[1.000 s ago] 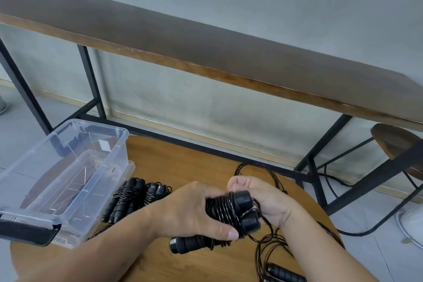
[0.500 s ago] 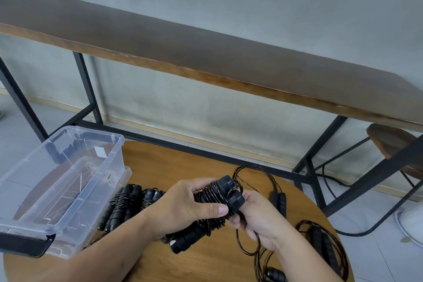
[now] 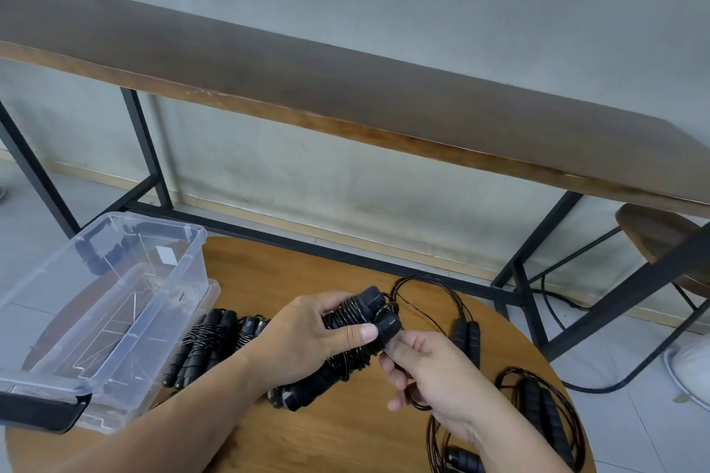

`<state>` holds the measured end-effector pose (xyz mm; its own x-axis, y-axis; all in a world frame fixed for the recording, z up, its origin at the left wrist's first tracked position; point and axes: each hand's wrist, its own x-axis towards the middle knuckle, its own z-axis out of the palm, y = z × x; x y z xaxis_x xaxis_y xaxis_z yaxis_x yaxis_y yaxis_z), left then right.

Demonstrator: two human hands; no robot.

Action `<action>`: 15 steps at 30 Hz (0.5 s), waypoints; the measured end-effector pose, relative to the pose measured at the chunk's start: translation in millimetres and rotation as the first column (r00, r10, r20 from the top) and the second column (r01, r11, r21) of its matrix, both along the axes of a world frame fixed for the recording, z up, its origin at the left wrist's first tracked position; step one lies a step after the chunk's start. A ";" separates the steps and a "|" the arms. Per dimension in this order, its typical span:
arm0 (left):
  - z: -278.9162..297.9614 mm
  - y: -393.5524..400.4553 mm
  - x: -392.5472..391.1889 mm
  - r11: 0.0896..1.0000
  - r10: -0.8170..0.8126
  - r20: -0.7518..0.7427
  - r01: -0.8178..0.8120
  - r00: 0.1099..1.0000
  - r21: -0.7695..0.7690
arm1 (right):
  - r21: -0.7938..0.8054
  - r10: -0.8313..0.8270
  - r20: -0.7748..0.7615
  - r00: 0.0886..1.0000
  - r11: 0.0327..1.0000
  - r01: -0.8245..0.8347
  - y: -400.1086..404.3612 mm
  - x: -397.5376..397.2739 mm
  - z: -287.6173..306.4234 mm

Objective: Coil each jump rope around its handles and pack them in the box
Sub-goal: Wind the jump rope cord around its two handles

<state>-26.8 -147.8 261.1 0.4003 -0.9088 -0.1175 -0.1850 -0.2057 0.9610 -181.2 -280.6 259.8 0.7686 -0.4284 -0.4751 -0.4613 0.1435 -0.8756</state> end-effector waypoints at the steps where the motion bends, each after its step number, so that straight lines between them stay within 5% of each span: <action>1: -1.1 -1.0 -0.5 1.000 0.007 0.008 -0.007 1.000 0.002 | -0.049 -0.011 -0.024 1.000 0.999 0.010 1.0 1.1 2.3; 15: -15.8 -5.7 -8.5 0.975 0.142 0.308 -0.187 0.941 0.123 | -0.396 -0.009 -0.189 0.982 0.916 -0.068 29.8 3.1 29.5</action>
